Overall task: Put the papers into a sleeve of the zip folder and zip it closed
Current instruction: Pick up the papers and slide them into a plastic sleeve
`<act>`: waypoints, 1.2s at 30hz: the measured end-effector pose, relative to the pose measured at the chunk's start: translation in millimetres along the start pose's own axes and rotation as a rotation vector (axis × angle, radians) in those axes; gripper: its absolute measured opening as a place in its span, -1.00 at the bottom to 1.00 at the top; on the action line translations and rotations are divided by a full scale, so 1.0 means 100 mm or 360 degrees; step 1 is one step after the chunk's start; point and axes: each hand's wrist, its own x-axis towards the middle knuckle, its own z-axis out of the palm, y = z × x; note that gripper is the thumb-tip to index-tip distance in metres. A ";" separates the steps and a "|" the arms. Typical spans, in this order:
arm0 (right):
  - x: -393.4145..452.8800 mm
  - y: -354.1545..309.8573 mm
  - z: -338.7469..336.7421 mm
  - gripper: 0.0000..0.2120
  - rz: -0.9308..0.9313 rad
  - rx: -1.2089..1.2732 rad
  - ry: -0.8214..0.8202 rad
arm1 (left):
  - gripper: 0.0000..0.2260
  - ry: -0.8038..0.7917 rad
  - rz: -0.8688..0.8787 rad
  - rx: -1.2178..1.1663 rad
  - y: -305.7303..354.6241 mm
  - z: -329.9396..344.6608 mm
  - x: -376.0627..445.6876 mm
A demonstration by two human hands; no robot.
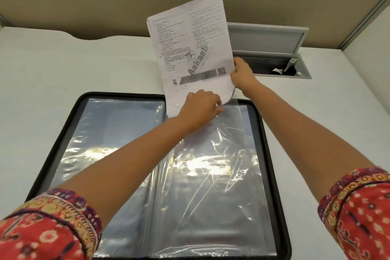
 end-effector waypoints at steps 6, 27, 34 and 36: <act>-0.09 0.12 0.05 -0.69 -0.0040 -0.0077 0.0099 | -0.77 0.0172 -0.0018 -0.0028 0.39 0.10 0.18; -0.31 0.55 -0.21 -0.62 0.0394 0.0569 -0.0421 | -0.79 0.0504 -0.0518 -0.0518 -0.23 0.07 0.14; -0.32 0.65 -0.22 -0.53 0.0350 0.0404 -0.0527 | -0.55 0.0355 -0.1037 -0.1038 -1.00 0.06 -0.11; -0.34 0.67 -0.21 -0.51 0.0353 0.0323 -0.0536 | -0.52 0.0243 -0.1045 -0.1238 -1.07 0.02 -0.15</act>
